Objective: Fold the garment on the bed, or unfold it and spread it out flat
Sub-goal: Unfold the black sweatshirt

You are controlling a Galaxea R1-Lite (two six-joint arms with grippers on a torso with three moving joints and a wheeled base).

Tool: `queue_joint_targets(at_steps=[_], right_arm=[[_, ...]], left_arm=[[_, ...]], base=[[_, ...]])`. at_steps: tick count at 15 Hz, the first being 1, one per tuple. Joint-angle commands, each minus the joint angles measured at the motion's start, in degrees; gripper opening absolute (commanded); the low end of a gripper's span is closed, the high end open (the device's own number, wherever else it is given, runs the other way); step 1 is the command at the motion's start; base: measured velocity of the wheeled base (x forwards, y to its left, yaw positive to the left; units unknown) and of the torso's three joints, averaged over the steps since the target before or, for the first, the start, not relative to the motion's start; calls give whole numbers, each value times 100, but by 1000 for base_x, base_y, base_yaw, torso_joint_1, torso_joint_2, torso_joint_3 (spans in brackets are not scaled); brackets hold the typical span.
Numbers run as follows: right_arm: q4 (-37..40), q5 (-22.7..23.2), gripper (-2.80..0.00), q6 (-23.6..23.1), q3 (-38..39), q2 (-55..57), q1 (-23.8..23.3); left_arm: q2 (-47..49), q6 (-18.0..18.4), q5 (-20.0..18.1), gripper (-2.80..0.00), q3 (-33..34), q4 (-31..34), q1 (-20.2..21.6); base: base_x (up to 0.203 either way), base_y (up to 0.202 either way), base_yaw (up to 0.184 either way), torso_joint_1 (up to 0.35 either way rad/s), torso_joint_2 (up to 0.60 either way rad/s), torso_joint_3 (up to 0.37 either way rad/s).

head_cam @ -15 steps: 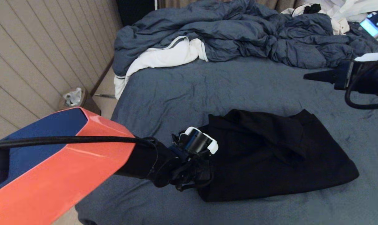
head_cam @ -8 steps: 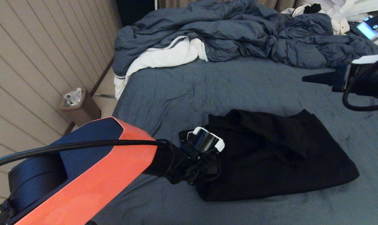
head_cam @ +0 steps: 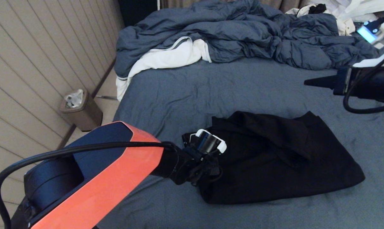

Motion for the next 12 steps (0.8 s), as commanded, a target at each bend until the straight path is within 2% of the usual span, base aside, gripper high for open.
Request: queue_joint_targets(at_steps=[1,4,12], right_arm=[[2,15,-280,-6,1,26,-1],[2,10,-280,-11,-60,61,-18],[2,7,-280,-16,-48,101,-62]], left_arm=[[-73,-14,7,-280,43,5,93],[-390,-3,6,-280,279,12,243],[-1534,-15,-66,-280,1850,-237,746]], base=[[0,0,0,0,0,0],[0,0,0,0,0,0],[0,0,0,0,0,0]])
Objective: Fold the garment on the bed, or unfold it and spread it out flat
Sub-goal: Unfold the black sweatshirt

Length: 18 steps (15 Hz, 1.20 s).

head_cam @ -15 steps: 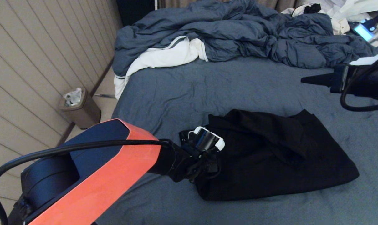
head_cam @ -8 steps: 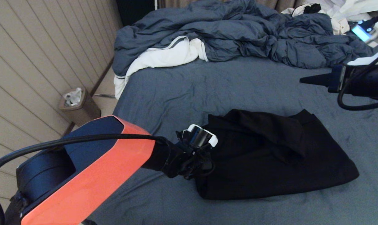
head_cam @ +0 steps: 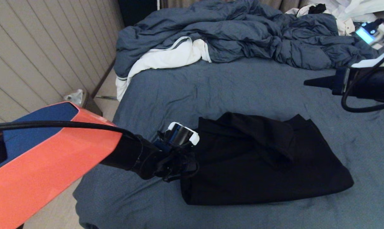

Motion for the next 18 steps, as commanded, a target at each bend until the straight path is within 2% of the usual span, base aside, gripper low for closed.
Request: queue_joint_targets(at_steps=[1,5,8,10,14,18], right_arm=[[-1,14,-280,3,1,27,-5],[-1,14,-280,-6,19,48,4],[-1,14,-280,-5,19,57,-5],[-1,14,-280,-6,8,68,-5],[-1,14,-280,-6,18,75,-5],[-1,14,-280,3,10,75,4]], left_arm=[[-425,-15,1,-280,412,-78,215],[-763,48,-74,-280,1124,-360,769],[-1019,157,-435,-280,1737,-653,1351],[-1153,304,-535,-280,2171,-914,1684],[-1349,573,-632,-280,2827,-1397,2003],[-1358,609,-759,-280,2853,-1420,2036]], base=[[0,0,0,0,0,0],[0,0,0,0,0,0],[0,0,0,0,0,0],[0,0,0,0,0,0],[0,0,0,0,0,0],[0,0,0,0,0,0]])
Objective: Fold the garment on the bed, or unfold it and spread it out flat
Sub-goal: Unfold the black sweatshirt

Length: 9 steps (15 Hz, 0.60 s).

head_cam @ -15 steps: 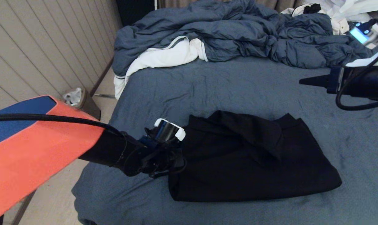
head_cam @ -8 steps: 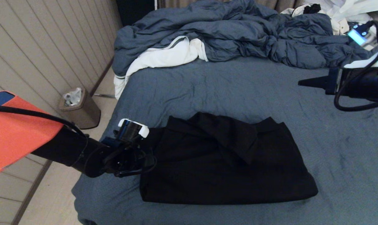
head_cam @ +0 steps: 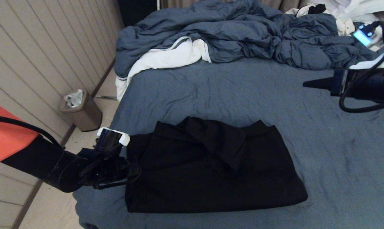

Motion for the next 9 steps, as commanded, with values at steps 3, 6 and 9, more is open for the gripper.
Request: queue_joint_targets(at_steps=[3,6,9], right_arm=[[2,15,-280,3,2,25,6],[2,15,-280,3,2,53,-2],[2,15,-280,3,11,53,6]], left_arm=[[-27,118,-335,-280,-35,-20,8],[-153,104,-369,0,-26,-13,8],[-726,89,-374,0,237,-20,8]], base=[[0,0,0,0,0,0],[0,0,0,0,0,0],[0,0,0,0,0,0]])
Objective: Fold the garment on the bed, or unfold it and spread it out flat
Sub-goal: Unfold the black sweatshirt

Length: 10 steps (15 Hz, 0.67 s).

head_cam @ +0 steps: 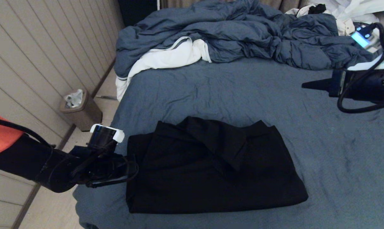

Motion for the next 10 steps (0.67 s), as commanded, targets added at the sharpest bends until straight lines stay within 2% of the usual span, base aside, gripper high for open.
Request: queue_joint_targets(at_steps=[1,7,8,10], right_arm=[[3,15,-280,2,5,9,6],[3,15,-280,2,27,-17,6],[3,15,-280,2,32,-17,6],[3,15,-280,-7,37,-32,15]], left_arm=[[-624,-15,2,0,227,-17,-1],[-1552,34,23,0,340,25,18],[-1676,22,15,-280,342,47,17],[-1870,20,21,-280,374,131,17]], base=[[0,0,0,0,0,0],[0,0,0,0,0,0],[0,0,0,0,0,0],[0,0,0,0,0,0]])
